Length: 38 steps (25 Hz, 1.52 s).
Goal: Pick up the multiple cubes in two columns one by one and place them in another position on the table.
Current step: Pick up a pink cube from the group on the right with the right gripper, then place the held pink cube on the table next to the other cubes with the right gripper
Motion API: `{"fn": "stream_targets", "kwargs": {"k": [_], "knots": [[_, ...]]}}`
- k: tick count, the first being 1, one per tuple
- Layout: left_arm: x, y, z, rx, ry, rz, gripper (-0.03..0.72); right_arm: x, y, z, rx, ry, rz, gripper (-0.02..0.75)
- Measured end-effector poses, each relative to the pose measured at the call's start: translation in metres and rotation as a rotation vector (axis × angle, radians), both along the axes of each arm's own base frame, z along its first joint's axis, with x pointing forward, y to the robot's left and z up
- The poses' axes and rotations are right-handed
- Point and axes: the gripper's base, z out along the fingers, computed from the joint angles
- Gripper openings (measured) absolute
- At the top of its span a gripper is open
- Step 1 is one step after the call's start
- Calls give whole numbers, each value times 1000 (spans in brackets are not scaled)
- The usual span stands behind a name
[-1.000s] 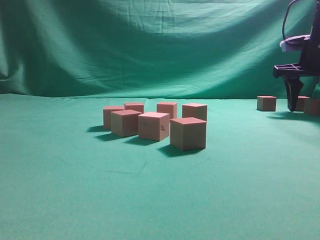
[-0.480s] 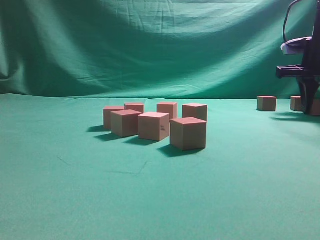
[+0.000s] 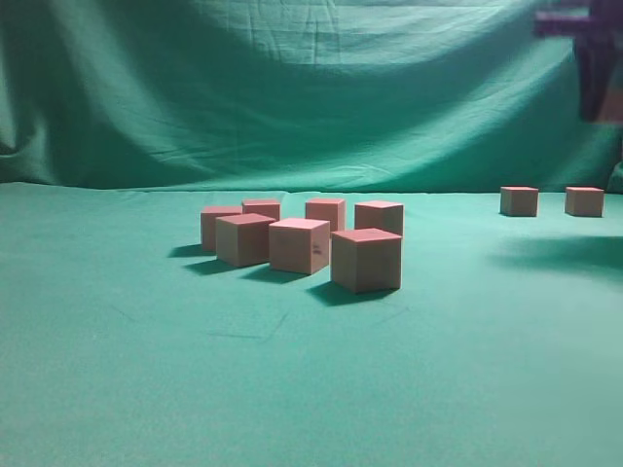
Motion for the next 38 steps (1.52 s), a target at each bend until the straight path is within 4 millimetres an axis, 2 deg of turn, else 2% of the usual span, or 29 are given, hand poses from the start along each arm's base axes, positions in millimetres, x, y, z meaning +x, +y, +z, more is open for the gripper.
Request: {"fn": "stream_targets", "kwargs": {"k": [3,7,10,13,17,22,26,28,32,38], "knots": [[0,0,0,0,0,0,0,-20,22,38,12,-60,57,255],[0,0,0,0,0,0,0,-59,58,86,28,-108,168,255],[0,0,0,0,0,0,0,-88,90,110,41,-150,282,255],[0,0,0,0,0,0,0,-120,125,120,54,-169,411,255],[0,0,0,0,0,0,0,-168,166,110,56,-118,594,255],[0,0,0,0,0,0,0,-226,197,67,5,35,791,255],[0,0,0,0,0,0,0,-263,216,32,-26,95,921,255],[0,0,0,0,0,0,0,-277,226,22,-23,81,979,255],[0,0,0,0,0,0,0,-290,235,12,-13,60,1035,255],[0,0,0,0,0,0,0,-282,245,-7,-31,79,915,255]]}}
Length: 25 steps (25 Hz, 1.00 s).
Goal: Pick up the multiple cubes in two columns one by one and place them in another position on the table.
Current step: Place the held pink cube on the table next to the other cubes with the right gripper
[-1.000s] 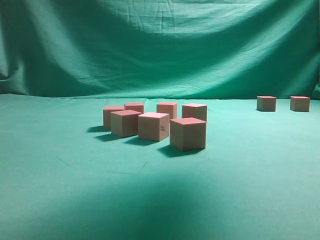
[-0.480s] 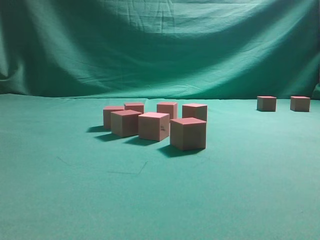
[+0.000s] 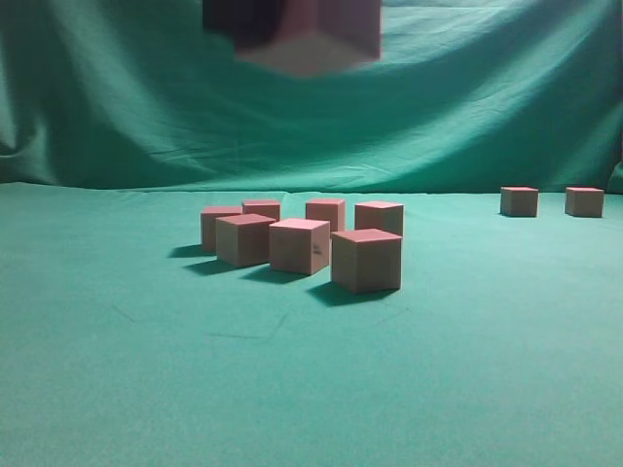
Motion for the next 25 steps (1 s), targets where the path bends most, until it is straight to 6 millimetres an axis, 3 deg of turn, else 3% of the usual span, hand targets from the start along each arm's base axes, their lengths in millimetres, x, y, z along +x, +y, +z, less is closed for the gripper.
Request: {"fn": "stream_targets", "kwargs": {"k": [4,9,11,18,25], "knots": [[0,0,0,0,0,0,0,12,3,-16,-72,-65,-23,255],[0,0,0,0,0,0,0,21,4,-19,-149,-200,249,255],[0,0,0,0,0,0,0,22,5,-18,-137,-216,260,255],[0,0,0,0,0,0,0,24,11,-17,8,-173,-131,255],[0,0,0,0,0,0,0,36,-2,-24,-58,-112,-268,255]]}}
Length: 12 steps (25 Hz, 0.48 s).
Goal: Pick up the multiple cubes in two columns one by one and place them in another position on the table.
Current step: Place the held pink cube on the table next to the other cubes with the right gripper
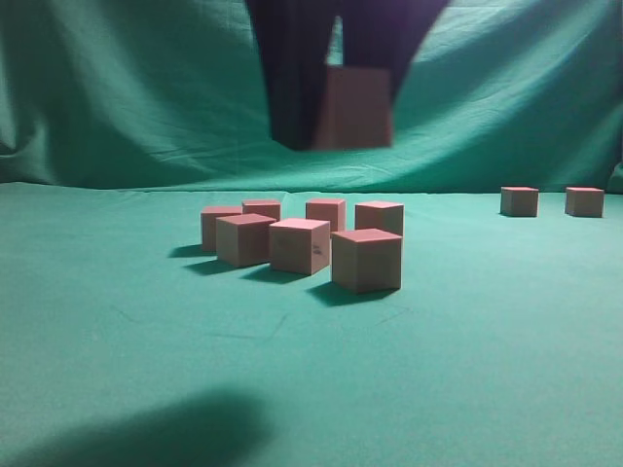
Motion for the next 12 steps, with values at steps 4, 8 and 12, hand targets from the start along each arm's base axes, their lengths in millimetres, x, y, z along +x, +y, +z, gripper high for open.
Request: {"fn": "stream_targets", "kwargs": {"k": [4,8,12], "knots": [[0,0,0,0,0,0,0,4,-2,-9,-44,33,25,255],[0,0,0,0,0,0,0,12,-5,-18,-88,43,99,255],[0,0,0,0,0,0,0,19,-5,-29,-131,55,167,255]]}}
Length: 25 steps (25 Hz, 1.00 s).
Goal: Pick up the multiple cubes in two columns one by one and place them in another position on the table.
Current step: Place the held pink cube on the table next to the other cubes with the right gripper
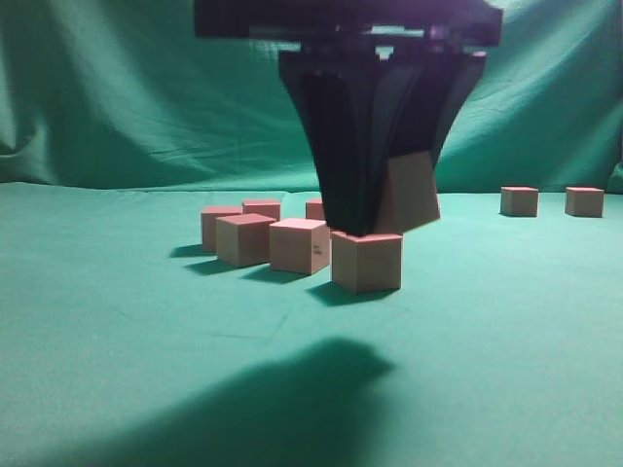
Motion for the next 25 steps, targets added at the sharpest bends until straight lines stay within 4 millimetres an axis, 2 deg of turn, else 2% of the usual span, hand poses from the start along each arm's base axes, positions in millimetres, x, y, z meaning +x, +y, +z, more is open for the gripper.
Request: {"fn": "stream_targets", "kwargs": {"k": [15,25], "knots": [[0,0,0,0,0,0,0,9,13,-27,26,-10,36,255],[0,0,0,0,0,0,0,17,10,-30,32,-18,2,255]]}}
